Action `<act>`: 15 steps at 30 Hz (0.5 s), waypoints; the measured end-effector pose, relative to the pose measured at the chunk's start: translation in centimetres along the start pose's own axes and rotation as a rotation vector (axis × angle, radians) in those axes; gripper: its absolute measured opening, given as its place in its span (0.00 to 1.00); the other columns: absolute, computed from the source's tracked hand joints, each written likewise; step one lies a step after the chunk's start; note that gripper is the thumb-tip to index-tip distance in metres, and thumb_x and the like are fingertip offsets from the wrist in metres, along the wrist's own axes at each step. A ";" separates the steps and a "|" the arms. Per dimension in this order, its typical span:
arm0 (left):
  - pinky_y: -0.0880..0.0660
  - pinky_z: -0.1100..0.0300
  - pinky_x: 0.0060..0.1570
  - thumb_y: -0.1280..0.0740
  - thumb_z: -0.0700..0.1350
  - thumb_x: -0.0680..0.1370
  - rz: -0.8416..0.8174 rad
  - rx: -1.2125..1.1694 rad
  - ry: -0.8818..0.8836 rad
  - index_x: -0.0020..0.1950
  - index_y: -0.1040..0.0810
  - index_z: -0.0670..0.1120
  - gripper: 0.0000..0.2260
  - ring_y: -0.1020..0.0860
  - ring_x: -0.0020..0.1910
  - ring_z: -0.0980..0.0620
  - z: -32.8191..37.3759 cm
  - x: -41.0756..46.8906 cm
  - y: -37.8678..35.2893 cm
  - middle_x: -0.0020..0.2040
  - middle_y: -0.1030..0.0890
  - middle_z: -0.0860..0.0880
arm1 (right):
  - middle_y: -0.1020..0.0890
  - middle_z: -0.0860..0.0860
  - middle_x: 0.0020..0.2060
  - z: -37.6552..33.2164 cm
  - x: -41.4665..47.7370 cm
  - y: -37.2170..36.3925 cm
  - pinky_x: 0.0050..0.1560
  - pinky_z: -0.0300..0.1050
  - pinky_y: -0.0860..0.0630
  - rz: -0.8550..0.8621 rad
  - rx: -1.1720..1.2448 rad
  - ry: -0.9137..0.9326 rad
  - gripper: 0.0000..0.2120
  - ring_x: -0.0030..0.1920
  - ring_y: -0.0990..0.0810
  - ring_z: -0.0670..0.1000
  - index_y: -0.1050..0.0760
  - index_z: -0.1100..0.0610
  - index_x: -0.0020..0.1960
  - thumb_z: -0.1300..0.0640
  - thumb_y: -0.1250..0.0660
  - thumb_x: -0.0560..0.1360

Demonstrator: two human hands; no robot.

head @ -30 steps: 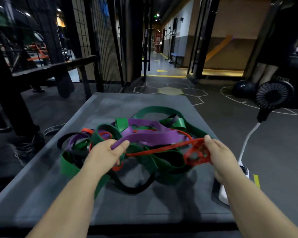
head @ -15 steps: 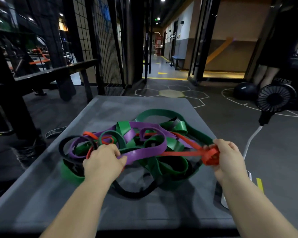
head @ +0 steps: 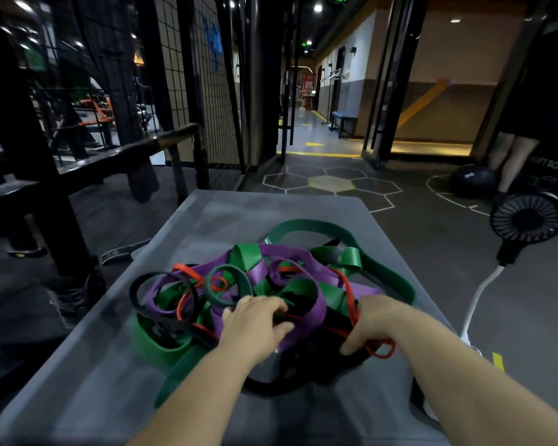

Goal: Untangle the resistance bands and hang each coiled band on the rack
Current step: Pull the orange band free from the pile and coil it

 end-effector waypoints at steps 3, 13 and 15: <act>0.36 0.48 0.63 0.35 0.68 0.72 -0.015 -0.025 -0.016 0.66 0.32 0.58 0.26 0.35 0.68 0.51 0.7 1.8 0.2 0.67 0.28 0.56 | 0.18 0.52 0.57 -2.4 0.2 1.2 0.55 0.44 0.23 -0.101 -0.336 0.020 0.24 0.54 0.19 0.52 0.22 0.56 0.62 0.49 0.23 0.69; 0.39 0.47 0.71 0.27 0.64 0.67 0.016 -0.313 -0.136 0.78 0.51 0.57 0.47 0.38 0.73 0.44 3.5 7.7 2.8 0.74 0.36 0.47 | 0.24 0.51 0.32 -8.1 1.2 11.9 0.31 0.39 0.29 -0.055 0.506 0.428 0.11 0.32 0.25 0.50 0.28 0.54 0.43 0.68 0.31 0.70; 0.37 0.49 0.70 0.28 0.64 0.69 0.086 -0.338 -0.114 0.77 0.44 0.58 0.42 0.37 0.72 0.43 3.4 10.1 5.2 0.73 0.35 0.46 | 0.25 0.52 0.30 -9.4 0.9 15.3 0.30 0.40 0.31 0.056 0.685 0.489 0.13 0.30 0.26 0.49 0.29 0.54 0.42 0.71 0.32 0.71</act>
Point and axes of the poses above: each hand's wrist, its own x-axis towards the middle knuckle, its own y-axis out of the back of the hand, z = x × y, the point moved 8 cm from there along x, towards the middle knuckle
